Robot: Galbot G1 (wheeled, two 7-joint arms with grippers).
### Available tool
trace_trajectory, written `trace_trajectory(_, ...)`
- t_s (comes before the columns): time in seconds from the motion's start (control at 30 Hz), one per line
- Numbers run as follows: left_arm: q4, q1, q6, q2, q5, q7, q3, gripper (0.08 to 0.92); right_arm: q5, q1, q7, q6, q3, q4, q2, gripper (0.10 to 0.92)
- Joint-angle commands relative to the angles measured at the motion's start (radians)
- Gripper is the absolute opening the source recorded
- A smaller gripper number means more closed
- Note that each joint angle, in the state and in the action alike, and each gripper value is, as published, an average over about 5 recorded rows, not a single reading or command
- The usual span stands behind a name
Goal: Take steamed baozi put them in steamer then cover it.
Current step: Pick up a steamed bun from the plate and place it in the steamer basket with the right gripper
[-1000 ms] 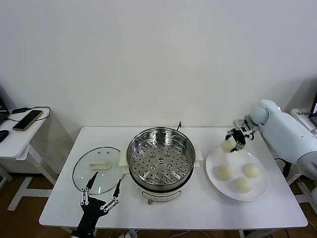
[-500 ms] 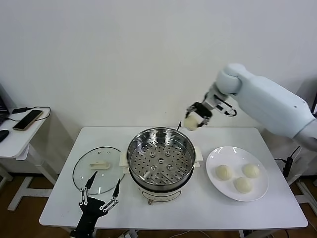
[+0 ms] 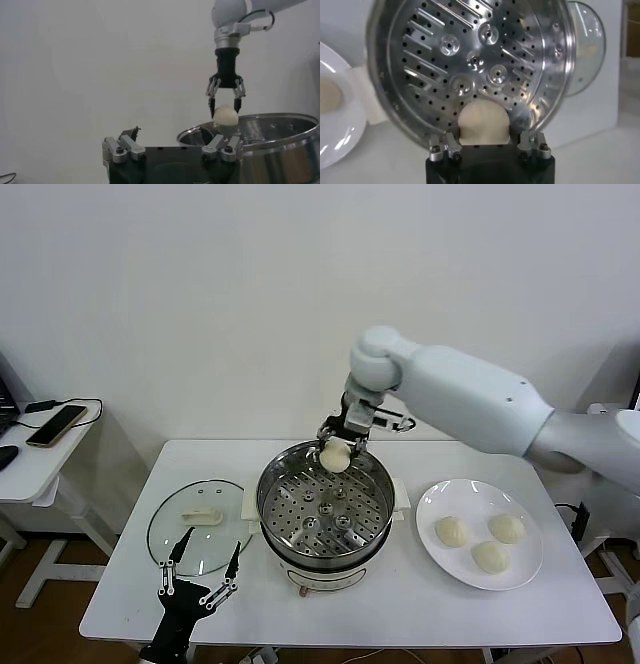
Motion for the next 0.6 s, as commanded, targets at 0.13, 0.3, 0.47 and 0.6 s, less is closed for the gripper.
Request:
trace_trajectory(0.13,0.003,-0.001,-0.003,0.003,-0.001,-0.001,-0.003,0.823,-0.131,-0.078,-0.002,0.053,0.011,-0.158,0.127,0.673)
trace_trajectory(0.3,0.004,0.000,-0.006,0.003,-0.002,-0.002,-0.006,0.823,-0.148,-0.101,0.000,0.068,0.022,-0.190,0.142,0.681)
trace_trajectory(0.47,0.004,0.000,-0.006,0.003,-0.004,-0.003,-0.009,0.823,-0.136,-0.098,0.001,0.074,0.023,-0.184,0.140,0.704)
trace_trajectory(0.6,0.000,-0.001,-0.004,0.003,-0.007,-0.003,-0.009,0.823,-0.094,-0.070,-0.012,0.062,0.030,-0.147,0.111,0.775)
